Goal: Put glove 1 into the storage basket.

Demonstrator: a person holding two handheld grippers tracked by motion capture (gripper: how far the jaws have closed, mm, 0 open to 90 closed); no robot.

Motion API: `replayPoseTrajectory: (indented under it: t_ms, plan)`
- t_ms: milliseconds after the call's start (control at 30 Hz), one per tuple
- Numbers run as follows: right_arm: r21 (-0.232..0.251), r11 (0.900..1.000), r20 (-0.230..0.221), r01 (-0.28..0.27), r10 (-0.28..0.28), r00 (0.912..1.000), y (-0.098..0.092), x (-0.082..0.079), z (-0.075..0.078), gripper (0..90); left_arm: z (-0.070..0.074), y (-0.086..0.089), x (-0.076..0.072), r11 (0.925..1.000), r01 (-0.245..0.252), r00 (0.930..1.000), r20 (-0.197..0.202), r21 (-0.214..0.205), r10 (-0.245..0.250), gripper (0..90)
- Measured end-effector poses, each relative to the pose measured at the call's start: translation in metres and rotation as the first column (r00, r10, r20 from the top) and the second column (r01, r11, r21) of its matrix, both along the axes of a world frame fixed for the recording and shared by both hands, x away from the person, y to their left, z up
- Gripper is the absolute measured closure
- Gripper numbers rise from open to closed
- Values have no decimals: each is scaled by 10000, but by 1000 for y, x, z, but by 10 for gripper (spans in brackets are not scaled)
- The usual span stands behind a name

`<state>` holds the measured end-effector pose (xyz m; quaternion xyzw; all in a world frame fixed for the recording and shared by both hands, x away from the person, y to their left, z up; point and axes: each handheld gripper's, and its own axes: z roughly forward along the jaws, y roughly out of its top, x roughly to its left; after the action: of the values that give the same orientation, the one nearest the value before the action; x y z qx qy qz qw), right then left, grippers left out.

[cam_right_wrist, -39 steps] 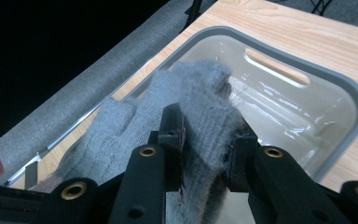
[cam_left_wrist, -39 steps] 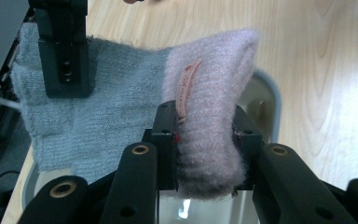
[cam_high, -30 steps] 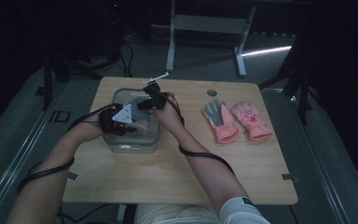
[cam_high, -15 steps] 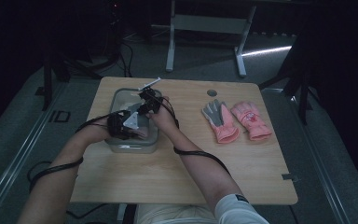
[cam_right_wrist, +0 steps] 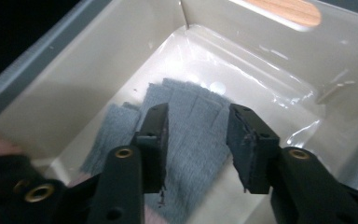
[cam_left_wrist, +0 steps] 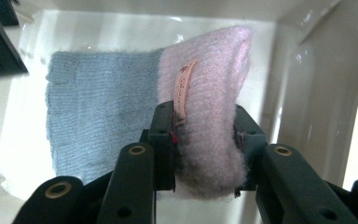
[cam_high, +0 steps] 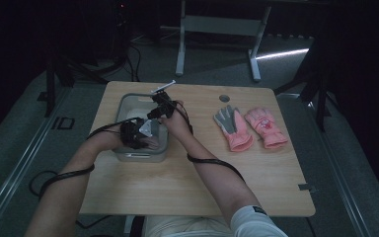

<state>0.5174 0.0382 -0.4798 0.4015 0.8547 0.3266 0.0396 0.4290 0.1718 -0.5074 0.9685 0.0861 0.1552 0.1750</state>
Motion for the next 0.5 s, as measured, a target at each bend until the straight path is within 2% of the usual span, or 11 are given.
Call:
replayPoseTrajectory:
  t_ms: [100, 133, 200, 267, 367, 433, 500]
  plan:
    - [359, 9992, -252, -163, 172, 9995, -9, 1, 2, 549, 2, -1, 1, 9996, -293, 9995, -85, -2, 293, 606]
    - [341, 9989, -291, -317, 327, 9990, -11, 0, 3, 541, 3, -1, 2, 9993, -371, 9992, -116, -8, 371, 582]
    - [359, 9980, -270, -513, 522, 9983, -14, -3, 6, 534, 6, 0, 1, 9986, -528, 9986, -54, 43, 528, 541]
    - [527, 9957, -193, -763, 774, 9968, -18, -7, 11, 520, 12, 3, 1, 9971, -761, 9971, 85, 13, 761, 538]
    - [795, 9911, -156, -1069, 1085, 9940, -25, -12, 20, 492, 23, 8, -1, 9937, -1075, 9939, 229, -316, 1082, 514]
    - [880, 9892, -84, -1174, 1185, 9929, -30, -15, 24, 454, 29, 9, -3, 9899, -1312, 9911, 167, -532, 1322, 480]
    - [1076, 9865, -37, -1238, 1249, 9922, -38, -19, 29, 417, 35, 8, -7, 9860, -1546, 9870, 357, -628, 1570, 477]
